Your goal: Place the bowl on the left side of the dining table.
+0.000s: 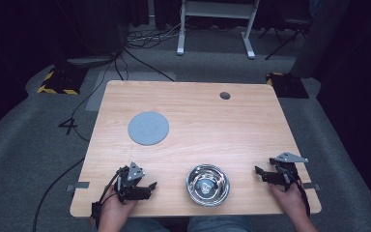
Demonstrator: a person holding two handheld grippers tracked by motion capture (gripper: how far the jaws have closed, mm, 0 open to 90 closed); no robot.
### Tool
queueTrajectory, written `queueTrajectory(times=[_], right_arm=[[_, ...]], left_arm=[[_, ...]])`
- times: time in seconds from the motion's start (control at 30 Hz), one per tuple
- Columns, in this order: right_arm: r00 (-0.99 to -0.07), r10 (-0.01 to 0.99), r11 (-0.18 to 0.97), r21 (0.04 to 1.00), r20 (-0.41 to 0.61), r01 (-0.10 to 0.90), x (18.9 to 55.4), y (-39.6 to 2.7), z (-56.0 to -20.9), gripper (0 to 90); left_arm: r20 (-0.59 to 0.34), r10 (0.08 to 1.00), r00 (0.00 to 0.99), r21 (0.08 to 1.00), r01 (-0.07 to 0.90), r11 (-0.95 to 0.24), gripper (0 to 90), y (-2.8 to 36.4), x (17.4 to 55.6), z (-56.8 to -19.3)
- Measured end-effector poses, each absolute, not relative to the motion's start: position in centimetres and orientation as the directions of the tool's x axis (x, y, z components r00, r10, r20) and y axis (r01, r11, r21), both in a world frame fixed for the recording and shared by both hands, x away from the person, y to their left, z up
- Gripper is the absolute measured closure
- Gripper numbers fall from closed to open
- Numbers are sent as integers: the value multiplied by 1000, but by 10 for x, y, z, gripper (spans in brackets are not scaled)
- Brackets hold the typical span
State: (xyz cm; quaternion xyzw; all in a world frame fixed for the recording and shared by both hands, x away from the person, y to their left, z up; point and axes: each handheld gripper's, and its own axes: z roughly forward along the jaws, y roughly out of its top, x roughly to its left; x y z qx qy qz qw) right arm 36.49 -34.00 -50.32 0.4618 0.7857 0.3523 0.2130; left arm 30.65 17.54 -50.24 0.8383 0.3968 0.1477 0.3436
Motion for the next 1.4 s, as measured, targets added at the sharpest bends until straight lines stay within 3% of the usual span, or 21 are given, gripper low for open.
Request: queueTrajectory(times=[0.73, 0.9, 1.4], right_arm=[[-483, 876, 325, 750, -9, 576, 365, -340, -503, 240], [-482, 876, 325, 750, -8, 576, 365, -340, -503, 240], [-483, 876, 325, 750, -9, 575, 365, -340, -503, 240]], left_arm=[[-25, 780, 626, 693, 573, -438, 249, 174, 305, -502], [-54, 814, 579, 660, 633, -406, 374, 174, 304, -495], [-90, 829, 553, 707, 621, -337, 426, 171, 291, -456]])
